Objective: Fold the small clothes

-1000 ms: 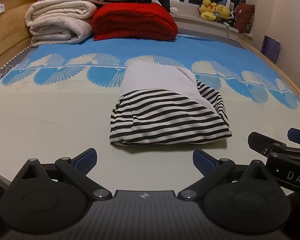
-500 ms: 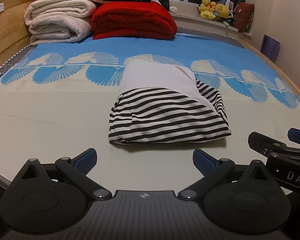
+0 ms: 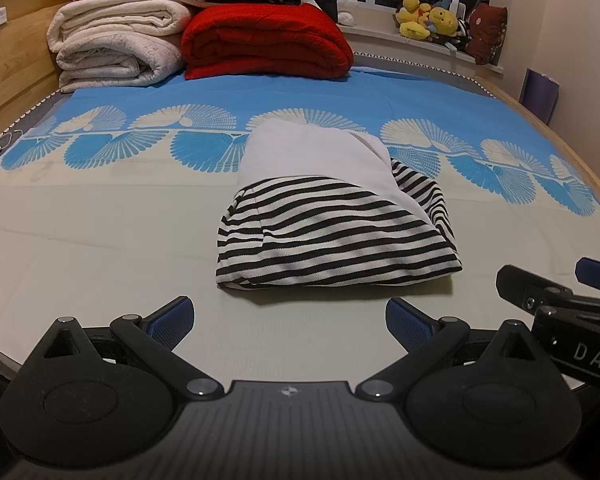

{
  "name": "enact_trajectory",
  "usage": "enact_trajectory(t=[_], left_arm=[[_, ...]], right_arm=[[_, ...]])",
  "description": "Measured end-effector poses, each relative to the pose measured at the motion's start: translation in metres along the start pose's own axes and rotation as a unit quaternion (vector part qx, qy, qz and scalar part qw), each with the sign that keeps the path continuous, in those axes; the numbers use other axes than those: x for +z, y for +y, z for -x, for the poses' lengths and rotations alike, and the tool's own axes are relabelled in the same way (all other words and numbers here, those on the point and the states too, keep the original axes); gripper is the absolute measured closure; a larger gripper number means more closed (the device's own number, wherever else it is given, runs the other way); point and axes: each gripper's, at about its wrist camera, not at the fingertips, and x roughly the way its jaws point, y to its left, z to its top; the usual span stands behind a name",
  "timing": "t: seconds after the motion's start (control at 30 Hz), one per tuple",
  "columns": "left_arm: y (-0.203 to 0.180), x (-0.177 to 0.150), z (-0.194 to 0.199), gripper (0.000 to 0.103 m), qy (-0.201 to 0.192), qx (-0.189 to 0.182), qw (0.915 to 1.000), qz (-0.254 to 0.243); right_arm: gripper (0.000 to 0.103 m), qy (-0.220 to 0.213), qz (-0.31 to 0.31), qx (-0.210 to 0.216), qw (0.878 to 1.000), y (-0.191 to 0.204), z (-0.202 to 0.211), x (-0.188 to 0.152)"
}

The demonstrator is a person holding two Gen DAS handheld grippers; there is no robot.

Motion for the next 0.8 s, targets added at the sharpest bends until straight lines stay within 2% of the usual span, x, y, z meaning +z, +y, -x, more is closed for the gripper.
enact_trajectory(t=[0.8], left_arm=[[0.0024, 0.0004, -0.0007, 0.001, 0.001, -0.005, 1.0, 0.003]], right_arm=[[0.015, 0.001, 0.004, -0.006, 1.0, 0.0036, 0.0001, -0.0001]])
